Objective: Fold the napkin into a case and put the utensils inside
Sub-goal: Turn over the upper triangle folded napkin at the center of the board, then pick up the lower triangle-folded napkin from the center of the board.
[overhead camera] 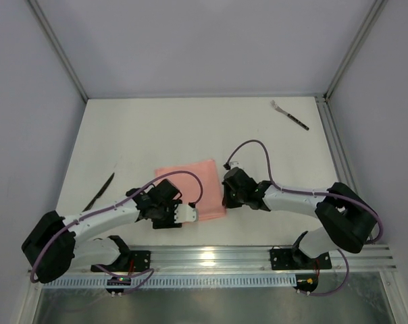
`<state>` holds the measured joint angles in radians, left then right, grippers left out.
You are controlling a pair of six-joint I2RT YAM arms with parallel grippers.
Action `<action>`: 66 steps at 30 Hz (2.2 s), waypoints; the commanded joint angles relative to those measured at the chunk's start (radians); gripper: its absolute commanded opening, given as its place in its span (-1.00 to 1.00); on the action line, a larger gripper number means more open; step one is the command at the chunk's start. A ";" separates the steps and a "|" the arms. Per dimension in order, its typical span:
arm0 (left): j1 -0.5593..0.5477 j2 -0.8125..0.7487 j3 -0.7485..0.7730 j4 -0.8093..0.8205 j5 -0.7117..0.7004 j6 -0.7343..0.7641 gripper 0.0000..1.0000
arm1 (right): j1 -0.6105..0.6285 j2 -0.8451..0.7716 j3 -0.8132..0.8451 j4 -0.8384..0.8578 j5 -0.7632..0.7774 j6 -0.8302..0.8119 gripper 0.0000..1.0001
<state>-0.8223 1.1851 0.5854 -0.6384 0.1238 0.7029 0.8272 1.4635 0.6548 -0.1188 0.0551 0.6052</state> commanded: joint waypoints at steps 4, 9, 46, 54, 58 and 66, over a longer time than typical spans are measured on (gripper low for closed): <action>-0.003 -0.096 0.062 -0.079 0.103 -0.036 -0.01 | -0.007 -0.090 -0.047 0.005 0.008 0.090 -0.92; -0.003 -0.107 0.074 -0.124 0.117 -0.040 -0.04 | -0.007 -0.216 -0.153 0.019 0.040 0.209 -0.93; -0.172 0.114 0.103 0.008 0.148 0.129 0.60 | -0.138 -0.347 0.023 -0.105 -0.270 -0.242 -0.09; -0.259 0.143 0.015 0.128 0.010 0.142 0.36 | -0.181 -0.368 0.003 -0.105 -0.340 -0.263 -0.09; -0.271 0.140 -0.007 0.170 -0.036 0.132 0.14 | -0.180 -0.377 -0.009 -0.091 -0.348 -0.266 -0.09; -0.308 0.125 -0.062 0.227 -0.102 0.139 -0.25 | -0.181 -0.399 -0.004 -0.093 -0.360 -0.275 -0.10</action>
<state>-1.1240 1.2896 0.5819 -0.4030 0.0639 0.8288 0.6502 1.1034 0.6430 -0.2379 -0.2867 0.3523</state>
